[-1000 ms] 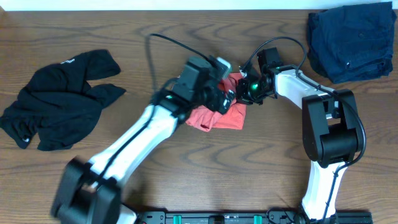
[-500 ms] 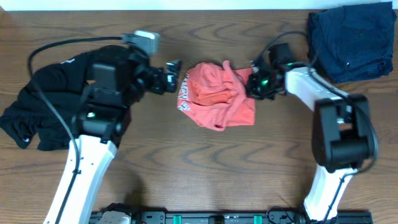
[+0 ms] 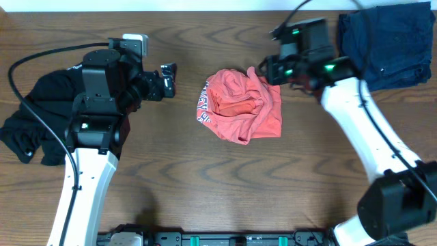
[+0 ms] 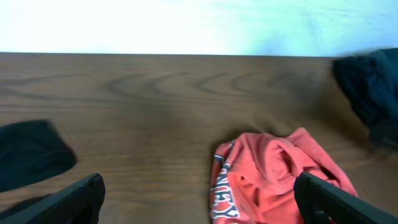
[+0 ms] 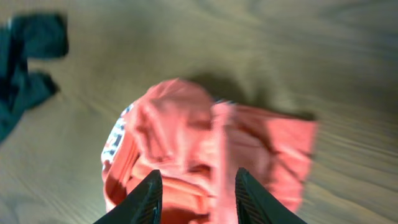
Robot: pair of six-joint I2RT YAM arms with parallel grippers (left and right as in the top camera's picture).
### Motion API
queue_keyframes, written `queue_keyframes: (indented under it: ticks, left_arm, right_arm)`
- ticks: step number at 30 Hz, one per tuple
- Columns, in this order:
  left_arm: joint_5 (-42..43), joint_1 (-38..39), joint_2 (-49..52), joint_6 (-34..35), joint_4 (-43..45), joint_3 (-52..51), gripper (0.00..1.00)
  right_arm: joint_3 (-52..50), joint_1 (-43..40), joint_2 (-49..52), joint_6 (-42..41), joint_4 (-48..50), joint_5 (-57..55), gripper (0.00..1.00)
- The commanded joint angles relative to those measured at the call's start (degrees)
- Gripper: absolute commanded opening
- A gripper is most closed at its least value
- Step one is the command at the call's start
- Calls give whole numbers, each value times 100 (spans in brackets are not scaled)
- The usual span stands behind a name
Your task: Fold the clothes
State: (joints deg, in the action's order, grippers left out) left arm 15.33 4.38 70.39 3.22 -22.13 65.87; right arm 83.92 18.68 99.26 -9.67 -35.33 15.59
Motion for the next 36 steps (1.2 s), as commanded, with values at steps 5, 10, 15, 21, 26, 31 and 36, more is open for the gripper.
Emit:
queue_keyframes:
  ticks: [5, 10, 15, 21, 26, 31, 36]
  left_arm:
    - [-321, -289, -2, 50, -94, 85, 98]
    - [-321, -345, -2, 46, -280, 85, 98]
    - [-321, -345, -2, 9, -343, 85, 98]
    - [-321, -345, -2, 7, -446, 85, 98]
    - [-321, -345, -2, 4, -485, 85, 98]
    - [-319, -345, -2, 4, -485, 85, 98]
    - [-319, -345, -4, 7, -490, 85, 98]
  right_arm:
    - [-44, 1049, 651, -203, 256, -804, 41]
    - [-44, 1429, 1051, -776, 599, -1084, 49]
    - [-44, 1683, 1419, -896, 846, -1742, 50]
    - [-44, 1751, 1652, -984, 1113, -2302, 47]
    - [-44, 1751, 1652, -984, 1335, -2494, 27]
    - [-44, 1705, 1652, -984, 1333, -2531, 1]
    - [33, 1582, 1532, -984, 1099, -2476, 1]
